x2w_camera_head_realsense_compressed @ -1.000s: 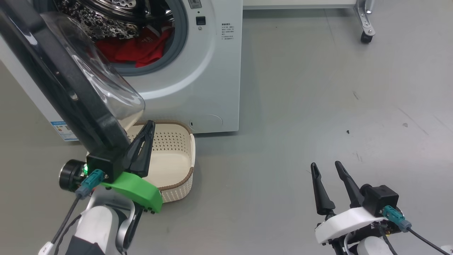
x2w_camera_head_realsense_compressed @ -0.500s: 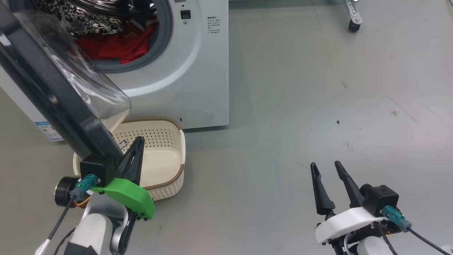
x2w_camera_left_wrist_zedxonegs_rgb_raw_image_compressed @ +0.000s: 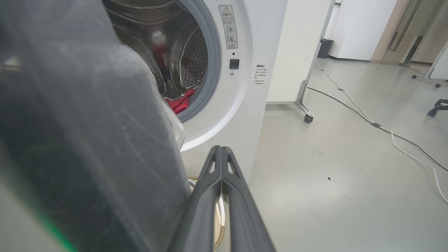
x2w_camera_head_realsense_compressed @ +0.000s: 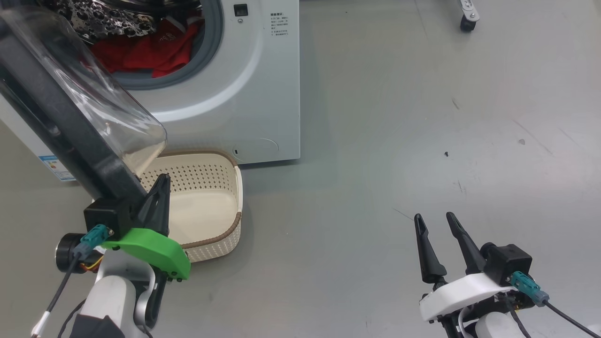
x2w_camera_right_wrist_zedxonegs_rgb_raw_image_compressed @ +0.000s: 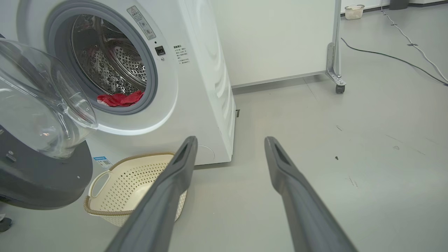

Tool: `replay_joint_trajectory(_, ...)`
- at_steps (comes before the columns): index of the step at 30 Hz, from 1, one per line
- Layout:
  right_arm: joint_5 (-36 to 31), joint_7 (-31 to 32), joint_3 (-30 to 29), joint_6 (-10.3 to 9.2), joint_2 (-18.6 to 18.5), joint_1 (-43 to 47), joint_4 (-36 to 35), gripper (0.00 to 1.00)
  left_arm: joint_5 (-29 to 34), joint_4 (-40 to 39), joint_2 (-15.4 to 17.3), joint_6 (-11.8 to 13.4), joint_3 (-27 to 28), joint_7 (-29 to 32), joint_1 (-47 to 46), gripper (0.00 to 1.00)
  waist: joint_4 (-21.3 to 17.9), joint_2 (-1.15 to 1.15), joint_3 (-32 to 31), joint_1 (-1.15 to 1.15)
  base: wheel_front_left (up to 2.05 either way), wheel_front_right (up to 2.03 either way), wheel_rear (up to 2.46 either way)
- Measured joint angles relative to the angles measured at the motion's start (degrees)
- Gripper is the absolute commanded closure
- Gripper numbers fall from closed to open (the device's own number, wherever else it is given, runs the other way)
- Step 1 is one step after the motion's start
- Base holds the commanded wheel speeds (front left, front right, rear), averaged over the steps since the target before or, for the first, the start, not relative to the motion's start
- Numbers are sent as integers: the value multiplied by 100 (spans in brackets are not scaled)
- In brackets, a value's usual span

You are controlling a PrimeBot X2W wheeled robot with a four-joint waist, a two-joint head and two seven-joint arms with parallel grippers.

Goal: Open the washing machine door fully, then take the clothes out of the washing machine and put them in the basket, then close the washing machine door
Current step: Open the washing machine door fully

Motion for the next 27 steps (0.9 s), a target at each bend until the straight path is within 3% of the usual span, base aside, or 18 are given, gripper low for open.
replay_joint_trajectory(11, 0, 0, -135, 4, 22, -1, 19, 0, 1, 266, -23, -2, -57, -151, -119, 100, 162, 0, -3, 0, 0, 0, 0)
replay_joint_trajectory(27, -10, 0, -164, 14, 24, 6, 108, 0, -40, 651, -65, -25, -166, -349, -142, 100, 790, 0, -102, 0, 0, 0, 0)
